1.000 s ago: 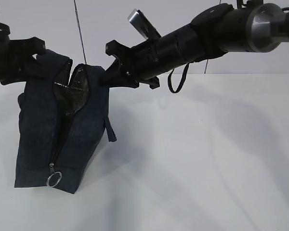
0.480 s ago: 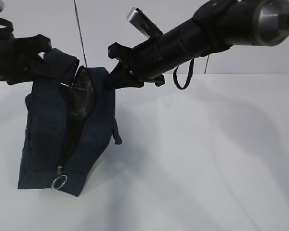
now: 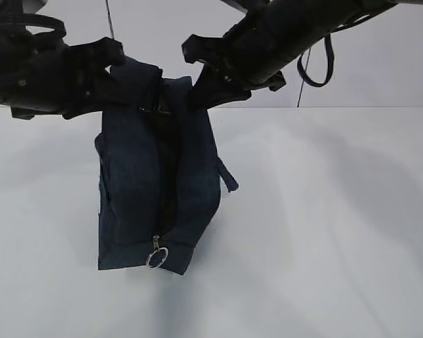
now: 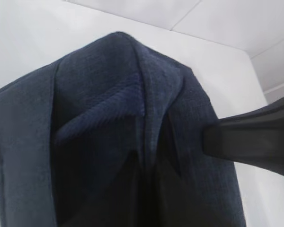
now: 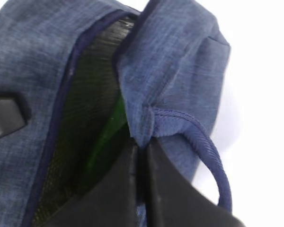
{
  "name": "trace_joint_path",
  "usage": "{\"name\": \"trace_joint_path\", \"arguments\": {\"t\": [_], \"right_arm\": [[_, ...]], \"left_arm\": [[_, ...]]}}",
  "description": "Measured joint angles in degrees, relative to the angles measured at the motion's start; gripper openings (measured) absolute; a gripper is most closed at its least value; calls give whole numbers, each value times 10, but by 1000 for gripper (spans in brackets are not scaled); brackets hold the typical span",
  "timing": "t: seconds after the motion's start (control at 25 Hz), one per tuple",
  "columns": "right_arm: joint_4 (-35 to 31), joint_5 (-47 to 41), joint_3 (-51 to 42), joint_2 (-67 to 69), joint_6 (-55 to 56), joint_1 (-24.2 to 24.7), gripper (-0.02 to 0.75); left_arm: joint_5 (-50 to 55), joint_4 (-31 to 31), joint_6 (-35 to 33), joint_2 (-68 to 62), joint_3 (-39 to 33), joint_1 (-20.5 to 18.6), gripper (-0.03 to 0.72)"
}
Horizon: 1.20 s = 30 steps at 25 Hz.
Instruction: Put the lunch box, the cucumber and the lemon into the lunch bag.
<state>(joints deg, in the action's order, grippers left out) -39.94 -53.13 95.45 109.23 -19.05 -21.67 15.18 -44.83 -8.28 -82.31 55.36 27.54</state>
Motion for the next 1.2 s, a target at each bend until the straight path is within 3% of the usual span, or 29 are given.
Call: {"name": "trace_joint_path", "arguments": {"t": [0.4, 0.64, 1.2], "right_arm": [[99, -44, 0, -36, 56, 28, 21], [112, -49, 0, -38, 63, 59, 21], [140, -39, 0, -27, 66, 83, 21]], "left_arm": [[-15, -16, 0, -45, 48, 44, 5], [-12, -16, 0, -92, 80, 55, 5], [-15, -16, -7, -185, 156, 78, 5]]}}
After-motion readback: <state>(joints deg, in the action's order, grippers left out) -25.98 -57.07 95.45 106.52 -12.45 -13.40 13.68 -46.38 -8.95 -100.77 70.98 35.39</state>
